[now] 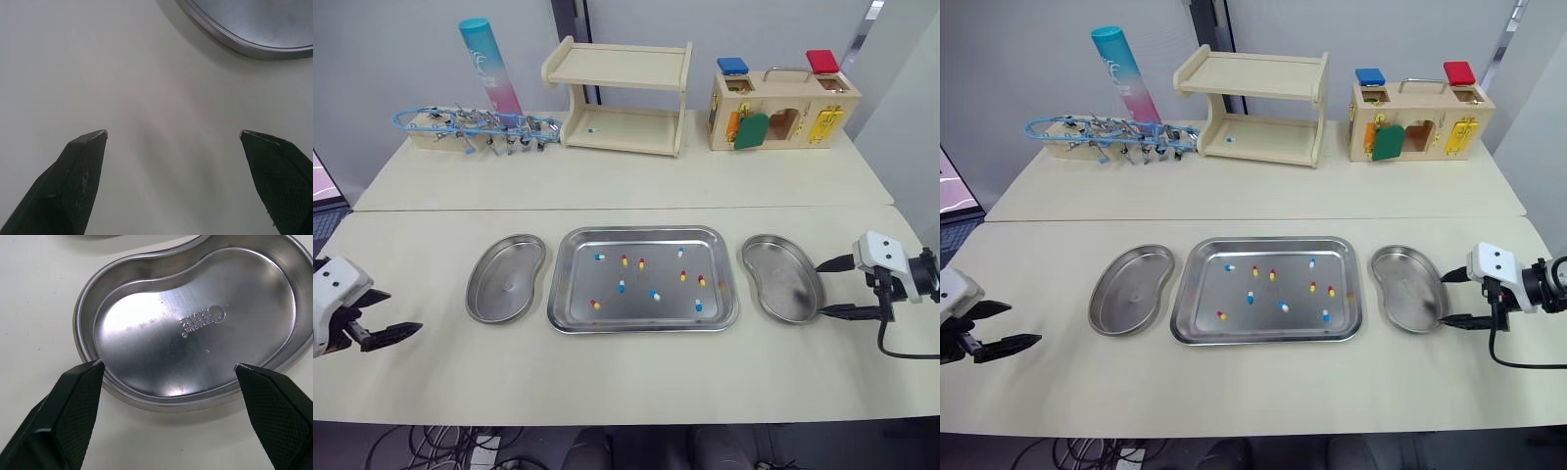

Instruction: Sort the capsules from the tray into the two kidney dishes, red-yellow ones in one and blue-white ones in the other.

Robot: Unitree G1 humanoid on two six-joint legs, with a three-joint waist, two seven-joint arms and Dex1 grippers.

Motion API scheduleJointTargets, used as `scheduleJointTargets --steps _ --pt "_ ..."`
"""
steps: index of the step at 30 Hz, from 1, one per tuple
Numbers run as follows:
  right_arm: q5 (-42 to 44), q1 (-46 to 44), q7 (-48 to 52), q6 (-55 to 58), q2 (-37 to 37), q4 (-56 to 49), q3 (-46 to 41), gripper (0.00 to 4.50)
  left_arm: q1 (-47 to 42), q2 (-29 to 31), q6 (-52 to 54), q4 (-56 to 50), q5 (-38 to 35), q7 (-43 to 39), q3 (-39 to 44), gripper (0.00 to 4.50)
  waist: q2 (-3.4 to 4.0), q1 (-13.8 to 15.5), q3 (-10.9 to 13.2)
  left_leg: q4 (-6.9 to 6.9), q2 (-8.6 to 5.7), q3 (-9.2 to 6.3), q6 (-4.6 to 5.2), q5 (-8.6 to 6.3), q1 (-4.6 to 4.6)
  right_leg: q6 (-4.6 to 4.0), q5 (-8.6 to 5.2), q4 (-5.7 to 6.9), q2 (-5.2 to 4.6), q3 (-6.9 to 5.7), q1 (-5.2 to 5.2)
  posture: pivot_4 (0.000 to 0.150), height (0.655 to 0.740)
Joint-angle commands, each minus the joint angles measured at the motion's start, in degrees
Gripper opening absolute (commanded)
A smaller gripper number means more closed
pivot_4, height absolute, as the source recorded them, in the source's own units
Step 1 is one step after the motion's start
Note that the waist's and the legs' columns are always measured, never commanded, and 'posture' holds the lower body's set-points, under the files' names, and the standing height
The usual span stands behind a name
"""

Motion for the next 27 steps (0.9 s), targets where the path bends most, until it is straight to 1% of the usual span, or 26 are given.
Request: scheduleJointTargets --steps 1,7,9,12,14,15,19,27 --pt "0.5 -0.9 -0.3 -0.6 -2.3 0.8 -2.3 4.48 -0.9 1.7 -1.0 1.9 -0.1 -0.3 0.9 4.5 0.0 0.0 0.0 0.0 0.0 0.0 0.0 0.0 0.0 0.0 0.0 0.0 0.0 0.01 0.0 0.15 0.74" --pt "-1.1 -6.2 1.0 -3.1 -6.1 10.1 -1.9 4.48 -4.4 1.7 -1.6 7.5 -2.9 -2.6 2.2 4.5 0.0 0.0 0.0 -0.01 0.01 0.06 0.01 0.0 0.0 0.0 0.0 0.02 0.01 0.03 -0.06 0.15 0.74" --pt "-1.7 -7.0 1.8 -4.8 -6.9 12.3 -1.2 4.48 -6.2 1.8 -2.5 9.7 -2.5 -2.4 1.6 4.5 -0.01 0.0 0.0 -0.01 0.02 0.06 0.01 0.0 0.0 0.0 0.0 0.03 0.02 0.03 -0.06 0.15 0.74" --pt "-3.1 -7.1 1.1 -6.9 -7.4 14.6 -0.8 4.48 -8.3 1.6 -5.6 14.1 0.3 1.9 0.4 4.5 -0.01 -0.1 0.0 -0.01 0.03 0.07 0.01 0.0 0.0 0.0 0.0 0.02 0.03 0.04 -0.07 0.15 0.74" --pt "-3.2 -7.0 1.3 -6.9 -7.6 15.5 -0.9 4.48 -9.0 1.5 -5.2 16.3 -0.4 1.6 0.8 4.5 -0.01 -0.3 0.0 -0.01 0.03 0.1 0.01 -0.01 0.0 0.0 0.0 0.02 0.03 0.07 -0.09 0.15 0.74" --pt "-2.8 -6.9 1.3 -6.3 -7.5 15.6 -1.2 4.48 -8.7 1.6 -4.4 16.8 -1.4 0.0 1.3 4.5 -0.01 -0.4 0.0 -0.01 0.03 0.1 0.01 -0.01 -0.01 0.0 0.0 0.03 0.03 0.07 -0.1 0.15 0.74" --pt "-2.7 -6.3 1.8 -6.2 -7.6 16.0 -1.3 4.48 -5.4 1.9 -3.0 15.5 -3.5 -3.0 3.3 4.5 -0.01 -0.7 0.0 -0.01 0.03 0.11 0.01 0.0 0.0 0.0 0.0 0.05 0.03 0.09 -0.1 0.15 0.74" --pt "-3.3 -6.4 -0.1 -6.6 -6.3 15.4 -0.6 4.48 0.8 0.8 0.6 9.4 -6.2 -2.7 7.2 4.5 -0.01 -0.4 0.0 -0.01 0.04 0.11 0.01 -0.01 0.0 0.0 0.0 0.06 0.03 0.1 -0.1 0.15 0.74"
